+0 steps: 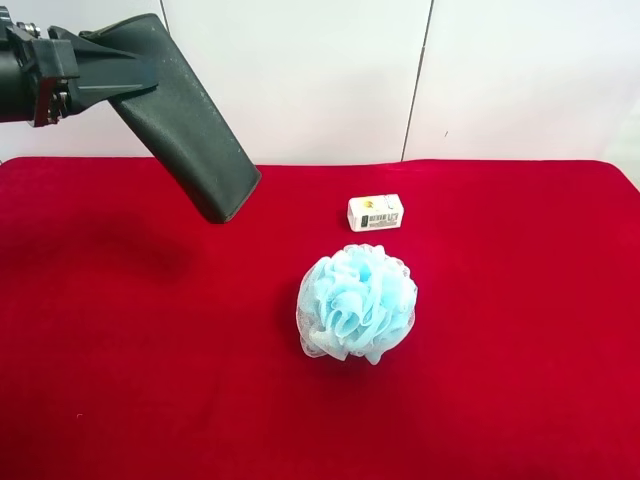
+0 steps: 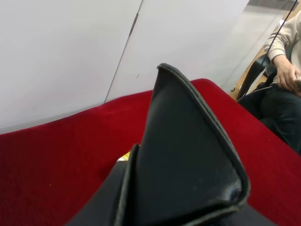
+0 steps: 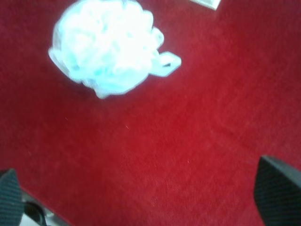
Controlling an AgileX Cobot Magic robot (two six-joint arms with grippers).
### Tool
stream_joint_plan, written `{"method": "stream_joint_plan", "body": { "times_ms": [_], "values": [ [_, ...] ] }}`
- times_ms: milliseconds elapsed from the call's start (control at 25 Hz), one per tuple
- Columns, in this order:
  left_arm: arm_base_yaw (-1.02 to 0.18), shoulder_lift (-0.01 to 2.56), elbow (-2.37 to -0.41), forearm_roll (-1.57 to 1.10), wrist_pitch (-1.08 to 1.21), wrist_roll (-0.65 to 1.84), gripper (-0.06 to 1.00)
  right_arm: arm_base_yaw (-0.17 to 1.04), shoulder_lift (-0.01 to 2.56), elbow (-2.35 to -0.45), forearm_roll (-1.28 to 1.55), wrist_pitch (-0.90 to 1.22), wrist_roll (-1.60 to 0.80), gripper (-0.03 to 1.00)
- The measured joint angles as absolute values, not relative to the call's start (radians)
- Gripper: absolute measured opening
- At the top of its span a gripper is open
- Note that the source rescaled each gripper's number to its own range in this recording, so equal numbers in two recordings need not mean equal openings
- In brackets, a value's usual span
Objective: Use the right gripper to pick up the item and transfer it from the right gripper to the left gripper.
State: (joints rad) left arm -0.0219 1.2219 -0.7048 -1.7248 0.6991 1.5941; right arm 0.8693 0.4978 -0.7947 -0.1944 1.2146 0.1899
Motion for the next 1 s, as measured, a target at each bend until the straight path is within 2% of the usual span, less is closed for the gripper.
{"method": "stream_joint_plan", "body": {
  "times_ms": [200, 360, 760, 1000],
  "values": [
    [-0.022, 1.222, -0.705, -1.725, 0.693, 1.594, 0.01, 0.869, 0.189, -0.6, -0.179, 1.224, 0.184, 0.94],
    [-0.022, 1.222, -0.705, -1.725, 0.693, 1.593, 0.01, 0.87, 0.009, -0.527, -0.137, 1.195, 0.178, 0.94],
    [-0.022, 1.222, -0.705, -1.699, 0.644, 1.578, 0.01, 0.874, -0.003, -0.482, -0.084, 1.069, 0.115, 0.93],
    [-0.022, 1.222, -0.705, -1.577, 0.566, 1.457, 0.01, 0.874, -0.003, -0.482, -0.083, 1.067, 0.112, 0.93]
  ]
}}
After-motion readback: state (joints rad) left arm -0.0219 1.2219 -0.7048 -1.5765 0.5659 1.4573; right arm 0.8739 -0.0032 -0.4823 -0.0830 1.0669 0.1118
